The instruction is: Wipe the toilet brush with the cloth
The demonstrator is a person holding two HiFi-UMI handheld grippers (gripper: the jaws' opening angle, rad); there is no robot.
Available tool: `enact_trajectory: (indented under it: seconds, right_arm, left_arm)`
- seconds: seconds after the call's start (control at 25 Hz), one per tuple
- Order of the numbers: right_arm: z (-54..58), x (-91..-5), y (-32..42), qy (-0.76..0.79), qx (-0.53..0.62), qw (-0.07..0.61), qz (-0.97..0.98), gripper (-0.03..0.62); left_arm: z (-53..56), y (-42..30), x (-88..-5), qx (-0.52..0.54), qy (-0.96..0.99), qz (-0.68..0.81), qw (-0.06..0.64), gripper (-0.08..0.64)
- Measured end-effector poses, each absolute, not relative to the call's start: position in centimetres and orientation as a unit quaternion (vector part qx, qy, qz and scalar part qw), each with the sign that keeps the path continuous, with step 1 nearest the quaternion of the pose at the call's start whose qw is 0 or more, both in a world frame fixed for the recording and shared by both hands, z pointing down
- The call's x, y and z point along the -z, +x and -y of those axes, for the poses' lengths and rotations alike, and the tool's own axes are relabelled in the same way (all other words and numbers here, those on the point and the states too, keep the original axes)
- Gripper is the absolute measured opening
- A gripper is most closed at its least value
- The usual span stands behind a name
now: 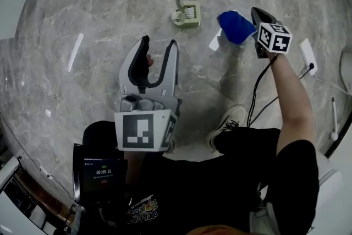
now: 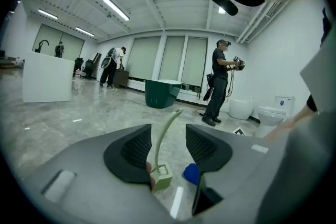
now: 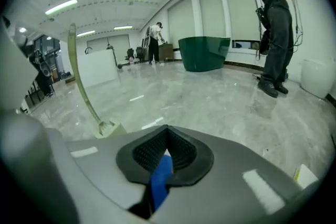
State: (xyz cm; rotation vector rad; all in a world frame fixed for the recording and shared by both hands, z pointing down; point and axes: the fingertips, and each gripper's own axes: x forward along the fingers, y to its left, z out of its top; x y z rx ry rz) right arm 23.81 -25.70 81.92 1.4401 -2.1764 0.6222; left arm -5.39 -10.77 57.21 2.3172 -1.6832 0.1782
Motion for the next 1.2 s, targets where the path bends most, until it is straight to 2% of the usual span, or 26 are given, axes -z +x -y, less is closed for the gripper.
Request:
enact_trajectory:
  seconds: [0.12, 0.4, 0.56, 0.68, 1.08, 1.2]
  right_arm:
    - [25.4, -77.5, 22.4, 0.524, -0.229, 0.199, 0.795, 0.002]
    - [18.3, -66.7, 16.2, 0.503, -0.192, 0.212, 0.816, 0.002]
    - [15.1, -60.1, 16.7, 0.555, -0.239, 0.161, 0.780, 0.002]
    - [11.9, -56.2, 17.6, 0.583, -0.267, 0.153, 0.753, 0.002]
    - [0.7, -39.1, 14.9, 0.535, -0.325, 0.173, 0.760, 0.002]
    - [-0.9, -32.6, 14.4, 0.539, -0.316, 0.166, 0.763, 0.002]
  left_arm:
    - [10.4, -5.9, -58.2, -0.081, 0.790, 0.583, 0.170, 0.207]
    - [7.1, -7.1, -57.1, -0.112, 0.776, 0.579, 0.224, 0.207]
    - [4.7, -8.7, -57.6, -0.123, 0.745, 0.606, 0.249, 0.213]
    - [2.0, -9.8, -57.0, -0.160, 0.715, 0.619, 0.282, 0.212]
    - [-4.9, -8.3, -38.0, -0.191, 0.723, 0.583, 0.316, 0.212]
    - [-5.4, -7.5, -31.3, -0.176, 0.743, 0.572, 0.300, 0.207]
